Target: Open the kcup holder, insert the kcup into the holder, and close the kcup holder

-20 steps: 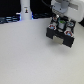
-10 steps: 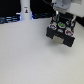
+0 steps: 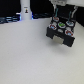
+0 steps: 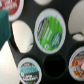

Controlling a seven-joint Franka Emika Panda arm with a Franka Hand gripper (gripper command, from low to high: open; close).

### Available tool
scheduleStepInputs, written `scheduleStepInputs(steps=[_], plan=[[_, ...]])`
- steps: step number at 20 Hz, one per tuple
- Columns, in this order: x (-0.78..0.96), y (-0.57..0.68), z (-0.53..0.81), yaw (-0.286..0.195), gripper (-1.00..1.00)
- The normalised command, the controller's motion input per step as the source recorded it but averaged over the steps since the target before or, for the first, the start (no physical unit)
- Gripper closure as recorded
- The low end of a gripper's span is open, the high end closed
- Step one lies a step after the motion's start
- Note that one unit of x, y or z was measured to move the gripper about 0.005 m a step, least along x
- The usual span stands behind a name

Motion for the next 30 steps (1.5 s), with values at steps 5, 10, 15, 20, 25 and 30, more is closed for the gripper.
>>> scheduleStepInputs(steps=[5, 10, 15, 20, 25, 30], plan=[[0.68, -0.38, 0.24, 0.033, -1.0], [0.58, -0.36, 0.16, 0.055, -1.0], [0.61, -0.35, 0.06, 0.052, -1.0], [0.68, -0.2, -0.01, 0.06, -1.0], [0.73, 0.03, -0.03, 0.074, -1.0], [0.56, 0.26, -0.16, 0.141, -1.0]])
